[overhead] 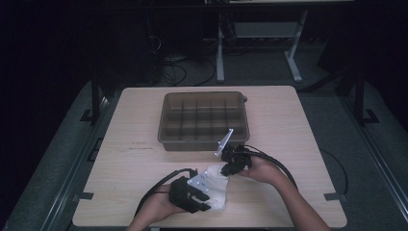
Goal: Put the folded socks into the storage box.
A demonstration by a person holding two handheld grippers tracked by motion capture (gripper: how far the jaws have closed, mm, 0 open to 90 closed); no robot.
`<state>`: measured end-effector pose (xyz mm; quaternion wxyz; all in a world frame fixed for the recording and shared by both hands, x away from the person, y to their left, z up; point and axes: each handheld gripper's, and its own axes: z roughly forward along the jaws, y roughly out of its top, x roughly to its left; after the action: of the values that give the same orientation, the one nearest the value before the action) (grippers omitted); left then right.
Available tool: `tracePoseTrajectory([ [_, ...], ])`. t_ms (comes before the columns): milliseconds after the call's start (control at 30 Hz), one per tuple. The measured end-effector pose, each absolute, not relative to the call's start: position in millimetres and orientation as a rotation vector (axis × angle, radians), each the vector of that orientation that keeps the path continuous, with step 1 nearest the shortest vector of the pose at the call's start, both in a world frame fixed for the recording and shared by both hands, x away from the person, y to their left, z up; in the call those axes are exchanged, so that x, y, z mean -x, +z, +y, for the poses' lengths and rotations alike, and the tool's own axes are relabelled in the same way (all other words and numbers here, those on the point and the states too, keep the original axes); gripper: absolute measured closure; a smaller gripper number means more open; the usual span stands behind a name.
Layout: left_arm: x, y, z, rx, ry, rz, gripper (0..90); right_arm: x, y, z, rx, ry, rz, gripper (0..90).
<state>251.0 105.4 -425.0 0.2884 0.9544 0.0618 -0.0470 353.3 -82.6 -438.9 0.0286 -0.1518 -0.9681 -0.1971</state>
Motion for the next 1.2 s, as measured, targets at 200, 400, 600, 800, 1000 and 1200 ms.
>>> tracePoseTrajectory([
  [200, -250.5, -428.1, 104.1, -2.555, -0.147, 0.130, 86.2, -350.7, -436.8, -82.0, 0.454, -0.601, -3.003, 87.3],
  [400, -249.9, -421.8, 104.2, -2.546, -0.133, 0.108, 89.3, -349.0, -423.9, -88.6, 0.477, -0.655, -3.000, 87.7],
  [600, -250.1, -414.7, 103.2, -2.517, -0.117, 0.110, 89.4, -349.8, -417.1, -92.6, 0.496, -0.695, -3.012, 87.7],
  [800, -251.2, -421.6, 98.7, -2.518, -0.128, 0.119, 89.0, -354.3, -422.4, -91.2, 0.526, -0.670, -3.014, 87.4],
  [1000, -250.7, -427.9, 98.4, -2.532, -0.142, 0.126, 81.9, -358.1, -429.5, -86.4, 0.532, -0.643, -3.029, 85.4],
  [1200, -251.1, -420.2, 104.6, -2.504, -0.135, 0.138, 76.6, -354.0, -420.1, -89.8, 0.549, -0.704, -3.031, 77.7],
])
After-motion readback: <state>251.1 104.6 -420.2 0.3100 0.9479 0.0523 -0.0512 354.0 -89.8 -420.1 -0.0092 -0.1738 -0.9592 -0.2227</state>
